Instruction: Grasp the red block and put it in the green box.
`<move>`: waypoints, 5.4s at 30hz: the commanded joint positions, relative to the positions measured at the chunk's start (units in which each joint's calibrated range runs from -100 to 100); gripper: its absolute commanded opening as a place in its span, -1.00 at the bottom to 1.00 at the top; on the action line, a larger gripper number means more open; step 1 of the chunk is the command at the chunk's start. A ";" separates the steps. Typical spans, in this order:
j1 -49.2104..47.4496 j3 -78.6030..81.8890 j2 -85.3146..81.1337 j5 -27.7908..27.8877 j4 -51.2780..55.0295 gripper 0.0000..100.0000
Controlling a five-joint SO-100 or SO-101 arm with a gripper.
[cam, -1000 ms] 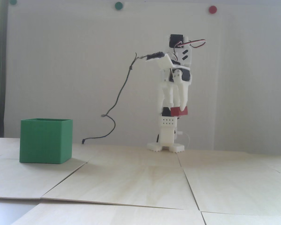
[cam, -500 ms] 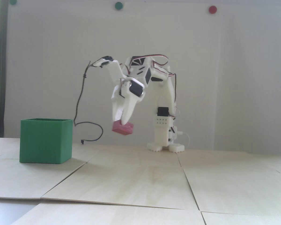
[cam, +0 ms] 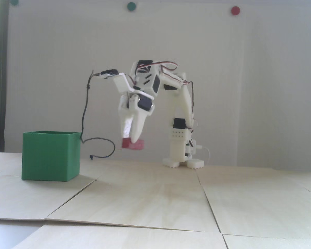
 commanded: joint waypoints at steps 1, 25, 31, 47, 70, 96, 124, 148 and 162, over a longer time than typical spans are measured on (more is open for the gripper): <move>-9.32 -3.91 -17.41 0.53 18.35 -0.96; -1.04 4.61 -42.91 -11.70 26.45 -0.96; 21.80 6.47 -42.20 -11.33 26.36 -0.96; 37.48 4.70 -20.10 -9.77 -2.47 -0.96; 27.43 -14.03 -6.51 -16.54 -23.97 -0.96; 24.86 -14.03 -5.88 -16.49 -29.20 -0.94; -21.79 41.34 -61.15 -45.74 2.67 -0.96; -24.44 100.61 -95.11 -21.23 -28.19 -0.96; -30.31 121.91 -112.63 -5.66 -24.14 -0.96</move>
